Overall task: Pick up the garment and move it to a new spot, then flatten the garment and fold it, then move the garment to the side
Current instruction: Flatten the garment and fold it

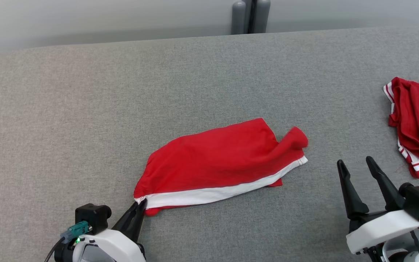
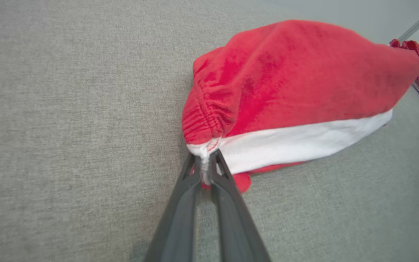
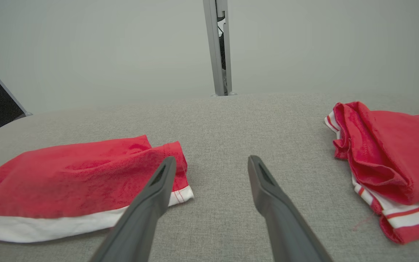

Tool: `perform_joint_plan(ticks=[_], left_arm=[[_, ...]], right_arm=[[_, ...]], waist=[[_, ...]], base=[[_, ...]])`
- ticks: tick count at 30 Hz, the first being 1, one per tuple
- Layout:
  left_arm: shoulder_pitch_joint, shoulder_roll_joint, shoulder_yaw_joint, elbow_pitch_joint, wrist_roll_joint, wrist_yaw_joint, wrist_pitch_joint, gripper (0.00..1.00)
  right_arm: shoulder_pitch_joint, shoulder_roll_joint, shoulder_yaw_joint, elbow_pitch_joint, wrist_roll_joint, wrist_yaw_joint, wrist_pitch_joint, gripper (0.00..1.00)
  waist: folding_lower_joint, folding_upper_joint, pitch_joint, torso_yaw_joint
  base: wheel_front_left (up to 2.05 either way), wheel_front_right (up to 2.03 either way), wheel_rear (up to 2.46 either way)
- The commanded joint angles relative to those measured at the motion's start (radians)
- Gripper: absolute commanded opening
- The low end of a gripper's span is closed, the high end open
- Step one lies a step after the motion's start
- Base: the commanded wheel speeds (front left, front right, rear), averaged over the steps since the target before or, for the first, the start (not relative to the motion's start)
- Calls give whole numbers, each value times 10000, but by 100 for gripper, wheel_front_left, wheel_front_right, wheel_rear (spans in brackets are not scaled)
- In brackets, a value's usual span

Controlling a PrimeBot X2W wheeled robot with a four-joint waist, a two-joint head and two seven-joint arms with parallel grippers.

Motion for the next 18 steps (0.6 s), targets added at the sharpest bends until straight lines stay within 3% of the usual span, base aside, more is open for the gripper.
perform_joint_plan(ticks=[1, 8, 18], left_arm=[[-10, 60, 20, -50, 75, 37, 7, 0], [-221, 85, -125, -400, 189, 95, 66, 0], [-535, 29, -258, -464, 261, 65, -44, 0]], right_arm=[[-137, -110, 8, 60, 5, 3, 24, 100], [-696, -747, 818, 1357, 375, 3, 333, 100], [-1902, -1330, 2136, 3134, 631, 3, -38, 100]], waist=[[0, -1, 13, 30], [0, -1, 207, 308], [0, -1, 633, 578]], base=[[0, 0, 0], [0, 0, 0], [0, 0, 0]])
